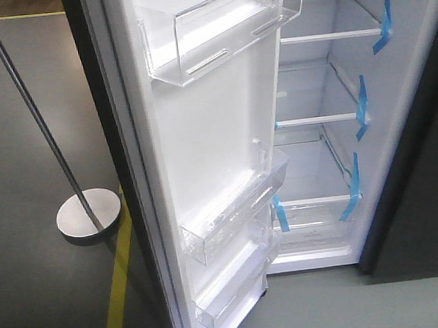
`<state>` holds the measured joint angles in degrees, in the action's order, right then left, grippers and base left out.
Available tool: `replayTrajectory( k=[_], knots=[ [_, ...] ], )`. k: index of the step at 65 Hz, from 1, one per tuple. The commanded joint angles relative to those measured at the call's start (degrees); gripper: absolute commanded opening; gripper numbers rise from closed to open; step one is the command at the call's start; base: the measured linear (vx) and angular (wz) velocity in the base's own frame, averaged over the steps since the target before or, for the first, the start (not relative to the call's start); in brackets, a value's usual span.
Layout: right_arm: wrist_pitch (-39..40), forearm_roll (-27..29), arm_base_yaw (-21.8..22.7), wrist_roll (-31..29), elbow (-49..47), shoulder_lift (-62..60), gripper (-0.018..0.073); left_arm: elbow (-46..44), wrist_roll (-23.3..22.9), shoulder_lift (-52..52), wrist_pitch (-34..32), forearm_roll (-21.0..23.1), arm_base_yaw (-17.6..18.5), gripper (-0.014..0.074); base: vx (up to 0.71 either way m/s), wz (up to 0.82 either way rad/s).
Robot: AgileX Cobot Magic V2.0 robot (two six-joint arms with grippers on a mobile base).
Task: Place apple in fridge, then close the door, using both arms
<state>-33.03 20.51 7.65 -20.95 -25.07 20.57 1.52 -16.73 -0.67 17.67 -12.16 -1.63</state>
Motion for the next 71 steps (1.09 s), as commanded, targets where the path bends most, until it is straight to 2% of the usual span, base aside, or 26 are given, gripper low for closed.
replayTrajectory(
  k=[1, 71],
  knots=[
    [4.6, 0.8, 0.1, -0.4, -1.6, 0.4, 0.0030, 1.1, -0.6, -0.8, -3.6, 0.2, 0.2, -0.0005, 0.05, 0.01],
    [4.6, 0.8, 0.1, -0.4, -1.6, 0.4, 0.0030, 1.1, -0.6, -0.8, -3.6, 0.2, 0.2, -0.0005, 0.05, 0.01]
  ],
)
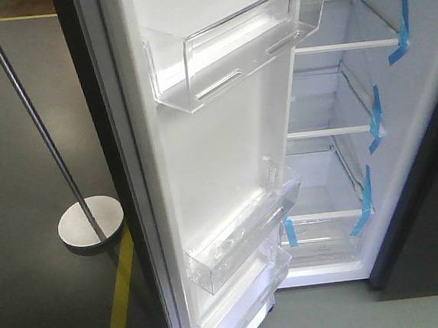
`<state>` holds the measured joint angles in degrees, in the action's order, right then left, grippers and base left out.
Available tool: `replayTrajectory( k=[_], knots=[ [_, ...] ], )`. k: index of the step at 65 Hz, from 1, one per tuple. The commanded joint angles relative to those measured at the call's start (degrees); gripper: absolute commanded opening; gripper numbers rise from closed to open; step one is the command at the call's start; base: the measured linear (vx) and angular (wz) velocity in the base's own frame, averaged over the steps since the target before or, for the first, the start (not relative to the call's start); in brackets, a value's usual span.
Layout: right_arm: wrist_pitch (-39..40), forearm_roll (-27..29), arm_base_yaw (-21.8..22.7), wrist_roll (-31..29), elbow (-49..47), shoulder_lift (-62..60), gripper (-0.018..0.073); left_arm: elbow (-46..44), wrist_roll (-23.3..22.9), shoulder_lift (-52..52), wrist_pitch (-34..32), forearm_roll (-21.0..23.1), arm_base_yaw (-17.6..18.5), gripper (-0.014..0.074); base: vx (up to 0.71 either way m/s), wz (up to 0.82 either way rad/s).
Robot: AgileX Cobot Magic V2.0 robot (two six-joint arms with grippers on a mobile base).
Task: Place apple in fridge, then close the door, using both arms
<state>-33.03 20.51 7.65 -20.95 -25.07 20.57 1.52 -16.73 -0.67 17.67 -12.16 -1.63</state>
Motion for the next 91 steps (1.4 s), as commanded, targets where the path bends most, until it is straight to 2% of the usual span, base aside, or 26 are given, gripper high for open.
replayTrajectory(
  k=[1, 91],
  knots=[
    [4.6, 0.8, 0.1, -0.4, -1.6, 0.4, 0.0030, 1.1, -0.6, -0.8, -3.6, 0.2, 0.2, -0.0005, 0.05, 0.00],
    [4.6, 0.8, 0.1, -0.4, -1.6, 0.4, 0.0030, 1.1, -0.6, -0.8, -3.6, 0.2, 0.2, -0.0005, 0.03, -0.01]
  ],
)
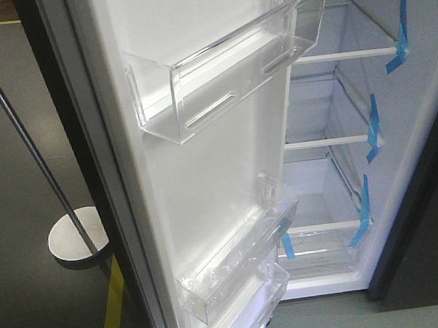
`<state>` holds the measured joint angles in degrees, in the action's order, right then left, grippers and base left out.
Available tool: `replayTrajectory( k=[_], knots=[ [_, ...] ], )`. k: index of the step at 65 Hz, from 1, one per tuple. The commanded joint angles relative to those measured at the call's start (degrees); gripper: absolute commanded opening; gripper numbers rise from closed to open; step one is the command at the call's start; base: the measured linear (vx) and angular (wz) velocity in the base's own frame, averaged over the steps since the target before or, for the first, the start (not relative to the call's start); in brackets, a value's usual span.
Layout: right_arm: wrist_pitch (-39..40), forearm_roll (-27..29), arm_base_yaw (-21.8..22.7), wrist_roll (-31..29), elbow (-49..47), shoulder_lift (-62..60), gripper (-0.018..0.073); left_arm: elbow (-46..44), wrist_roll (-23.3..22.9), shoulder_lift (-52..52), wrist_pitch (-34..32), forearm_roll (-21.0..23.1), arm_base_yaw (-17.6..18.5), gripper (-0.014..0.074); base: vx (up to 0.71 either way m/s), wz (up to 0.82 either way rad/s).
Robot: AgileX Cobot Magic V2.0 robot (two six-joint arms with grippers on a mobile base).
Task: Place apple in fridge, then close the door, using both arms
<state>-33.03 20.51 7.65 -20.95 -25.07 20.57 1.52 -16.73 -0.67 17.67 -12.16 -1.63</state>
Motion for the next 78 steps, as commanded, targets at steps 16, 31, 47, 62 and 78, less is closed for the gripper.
replayTrajectory(
  k=[16, 31, 47, 62, 78],
  knots=[
    [4.6, 0.8, 0.1, -0.4, -1.6, 0.4, 0.0030, 1.1, -0.6, -0.8, -3.6, 0.2, 0.2, -0.0005, 0.00, 0.00],
    [4.6, 0.8, 0.1, -0.4, -1.6, 0.4, 0.0030, 1.1, -0.6, -0.8, -3.6, 0.2, 0.2, -0.0005, 0.00, 0.00],
    [4.6, 0.8, 0.1, -0.4, -1.6, 0.4, 0.0030, 1.1, -0.6, -0.8, -3.6, 0.2, 0.2, -0.0005, 0.00, 0.00],
    [5.0, 0.8, 0.1, -0.4, -1.6, 0.4, 0.0030, 1.1, -0.6, -0.8, -3.6, 0.2, 0.2, -0.0005, 0.00, 0.00],
    [5.0, 1.0, 0.1, -0.4, -1.6, 0.4, 0.0030, 1.1, -0.6, -0.8, -3.6, 0.2, 0.2, -0.0005, 0.00, 0.00]
  ],
)
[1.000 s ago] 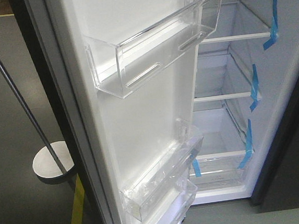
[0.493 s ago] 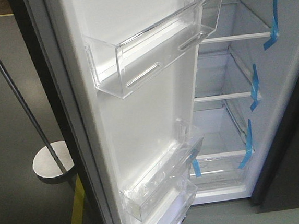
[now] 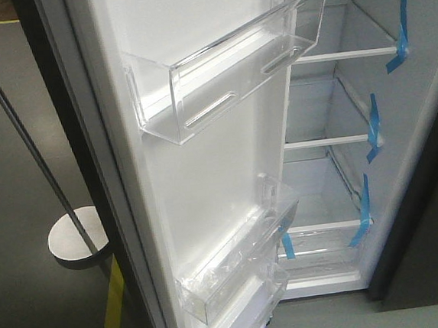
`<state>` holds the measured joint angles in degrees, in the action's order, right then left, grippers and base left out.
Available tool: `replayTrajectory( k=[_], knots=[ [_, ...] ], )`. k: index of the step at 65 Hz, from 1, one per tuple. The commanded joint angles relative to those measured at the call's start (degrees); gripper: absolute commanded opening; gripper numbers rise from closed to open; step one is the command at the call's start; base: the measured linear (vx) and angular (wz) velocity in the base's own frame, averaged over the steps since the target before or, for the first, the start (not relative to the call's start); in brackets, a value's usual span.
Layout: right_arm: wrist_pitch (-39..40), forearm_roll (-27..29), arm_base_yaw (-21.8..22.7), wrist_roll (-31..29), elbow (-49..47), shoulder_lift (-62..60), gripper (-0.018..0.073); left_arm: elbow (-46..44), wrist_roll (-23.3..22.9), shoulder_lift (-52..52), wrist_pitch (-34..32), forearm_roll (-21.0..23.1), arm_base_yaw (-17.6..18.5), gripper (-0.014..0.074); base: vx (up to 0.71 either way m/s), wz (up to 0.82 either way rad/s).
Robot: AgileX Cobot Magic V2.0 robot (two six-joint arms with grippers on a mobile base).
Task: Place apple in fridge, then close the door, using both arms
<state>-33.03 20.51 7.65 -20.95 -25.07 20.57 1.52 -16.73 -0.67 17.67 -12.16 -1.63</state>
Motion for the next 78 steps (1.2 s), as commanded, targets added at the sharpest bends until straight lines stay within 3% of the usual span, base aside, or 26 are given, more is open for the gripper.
replayTrajectory(
  k=[1, 16, 27, 35, 57, 69, 78],
  knots=[
    [5.0, 1.0, 0.1, -0.4, -1.6, 0.4, 0.0030, 1.1, -0.6, -0.8, -3.6, 0.2, 0.2, -0.0005, 0.00, 0.00],
    [6.6, 1.6, 0.1, 0.2, -1.6, 0.4, 0.0030, 1.1, -0.6, -0.8, -3.6, 0.2, 0.2, -0.0005, 0.00, 0.00],
    [5.0, 5.9, 0.1, 0.9, -2.4, 0.5, 0.0030, 1.1, -0.6, -0.8, -3.6, 0.2, 0.2, -0.0005, 0.00, 0.00],
    [8.8, 11.0, 0.1, -0.6, -6.5, 4.5, 0.0034, 1.1, -0.6, -0.8, -3.6, 0.2, 0.2, -0.0005, 0.00, 0.00],
    [-5.4, 25.0, 0.1, -22.5, -41.3, 32.5, 0.0049, 1.1, -0.6, -0.8, -3.6, 0.2, 0.2, -0.0005, 0.00, 0.00],
    [-13.8, 32.7, 0.1, -24.8, -61.3, 46.8, 0.0061, 1.1, -0.6, -0.8, -3.6, 0.2, 0.2, -0.0005, 0.00, 0.00],
    [-17.6, 33.8, -2.5, -24.7, -75.5, 55.8, 0.0070, 1.1, -0.6, -0.8, -3.6, 0.2, 0.2, -0.0005, 0.00, 0.00]
  ],
)
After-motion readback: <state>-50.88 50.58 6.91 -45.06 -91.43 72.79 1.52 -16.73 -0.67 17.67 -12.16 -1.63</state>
